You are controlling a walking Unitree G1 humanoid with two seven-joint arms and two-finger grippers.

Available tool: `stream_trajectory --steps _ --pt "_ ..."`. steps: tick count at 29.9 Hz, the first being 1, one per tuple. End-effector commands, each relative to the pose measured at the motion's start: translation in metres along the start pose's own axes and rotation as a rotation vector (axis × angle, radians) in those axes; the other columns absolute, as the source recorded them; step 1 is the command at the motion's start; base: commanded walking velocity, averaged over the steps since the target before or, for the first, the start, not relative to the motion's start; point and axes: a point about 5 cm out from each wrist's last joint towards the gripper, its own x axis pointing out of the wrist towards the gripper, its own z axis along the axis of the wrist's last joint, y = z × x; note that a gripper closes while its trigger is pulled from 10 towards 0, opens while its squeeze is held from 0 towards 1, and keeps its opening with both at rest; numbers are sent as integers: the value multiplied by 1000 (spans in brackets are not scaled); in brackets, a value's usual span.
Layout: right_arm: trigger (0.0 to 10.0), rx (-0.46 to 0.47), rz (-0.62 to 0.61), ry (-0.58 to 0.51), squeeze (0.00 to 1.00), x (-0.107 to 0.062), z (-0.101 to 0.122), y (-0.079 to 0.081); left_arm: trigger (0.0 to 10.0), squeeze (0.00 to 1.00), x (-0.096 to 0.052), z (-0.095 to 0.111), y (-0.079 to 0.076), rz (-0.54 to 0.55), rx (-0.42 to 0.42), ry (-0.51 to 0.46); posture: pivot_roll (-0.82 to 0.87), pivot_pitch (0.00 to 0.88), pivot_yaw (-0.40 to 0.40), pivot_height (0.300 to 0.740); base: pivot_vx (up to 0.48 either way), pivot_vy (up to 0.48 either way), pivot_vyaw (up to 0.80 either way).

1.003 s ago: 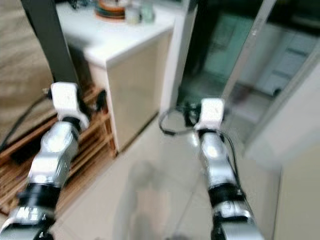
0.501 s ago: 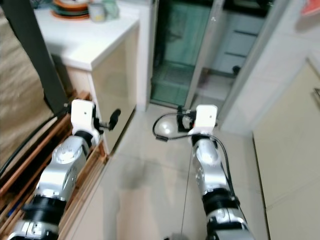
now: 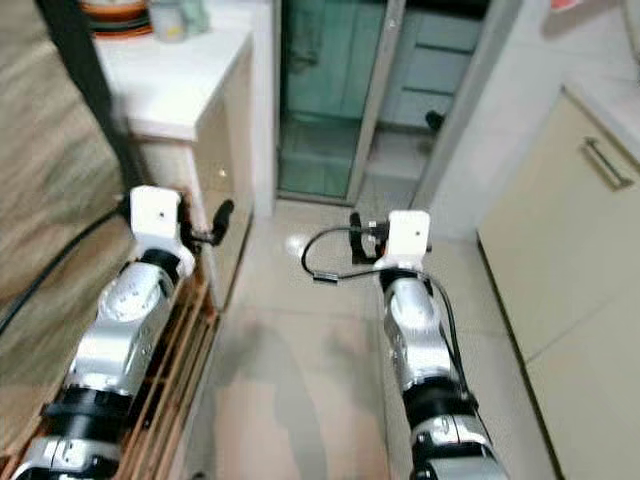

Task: Restocking fridge

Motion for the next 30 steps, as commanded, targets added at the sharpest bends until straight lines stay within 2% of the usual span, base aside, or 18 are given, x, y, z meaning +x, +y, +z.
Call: stream_trajectory --steps 1,7,12,22,26,30 --pt "10000 -3 -14 -13 0 4 5 -5 10000 0 6 7 -5 3 -23 -27 -92 0 -41 740 -274 0 0" --pt "10000 34 13 -17 0 11 7 8 10000 0 8 7 1 45 -37 -24 -74 0 -29 740 -340 0 0" --pt "10000 58 25 -40 0 18 14 16 10000 0 14 11 -2 35 -47 -33 -86 0 4 740 -362 0 0" --pt "10000 56 33 -39 0 17 11 18 10000 0 21 19 0 46 -28 -69 -96 0 10 740 -385 0 0" --pt "10000 45 37 -35 0 16 9 17 10000 0 21 23 -1 43 -22 -96 -95 0 7 740 0 0 0" --pt "10000 43 33 -32 0 16 8 17 10000 0 19 26 -2 31 0 -112 -91 0 11 740 0 0 641"
